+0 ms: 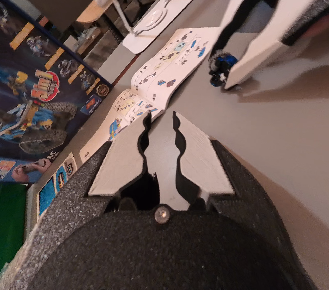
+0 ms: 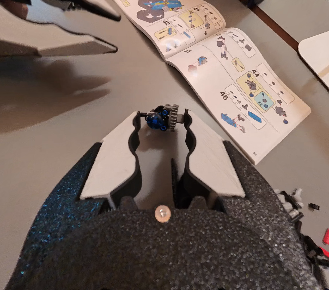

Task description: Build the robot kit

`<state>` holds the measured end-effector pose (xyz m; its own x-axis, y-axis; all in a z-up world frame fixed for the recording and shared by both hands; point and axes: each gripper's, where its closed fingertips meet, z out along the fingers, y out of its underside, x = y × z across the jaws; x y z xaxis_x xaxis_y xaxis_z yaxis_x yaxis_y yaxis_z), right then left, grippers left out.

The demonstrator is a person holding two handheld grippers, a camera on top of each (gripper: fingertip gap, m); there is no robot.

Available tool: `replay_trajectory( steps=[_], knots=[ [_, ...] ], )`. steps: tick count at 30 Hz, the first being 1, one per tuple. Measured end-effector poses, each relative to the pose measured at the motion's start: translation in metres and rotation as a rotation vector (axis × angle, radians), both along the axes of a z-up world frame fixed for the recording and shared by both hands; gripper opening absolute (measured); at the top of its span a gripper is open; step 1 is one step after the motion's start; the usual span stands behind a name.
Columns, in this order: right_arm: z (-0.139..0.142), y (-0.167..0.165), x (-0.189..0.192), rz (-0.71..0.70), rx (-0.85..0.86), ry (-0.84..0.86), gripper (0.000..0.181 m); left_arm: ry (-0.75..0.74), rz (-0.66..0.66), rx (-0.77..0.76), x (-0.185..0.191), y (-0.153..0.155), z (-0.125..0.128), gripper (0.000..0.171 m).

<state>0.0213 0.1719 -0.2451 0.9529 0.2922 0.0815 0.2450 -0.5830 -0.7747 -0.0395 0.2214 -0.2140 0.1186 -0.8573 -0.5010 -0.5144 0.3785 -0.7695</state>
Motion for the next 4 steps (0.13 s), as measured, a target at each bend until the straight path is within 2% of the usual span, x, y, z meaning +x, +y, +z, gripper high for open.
replay_trajectory(
  steps=[4],
  knots=[
    [-0.0102, 0.0002, 0.0021, 0.0, -0.027, -0.022, 0.05, -0.022, 0.043, -0.077, -0.0022, 0.0108, 0.0006, 0.023]
  ],
)
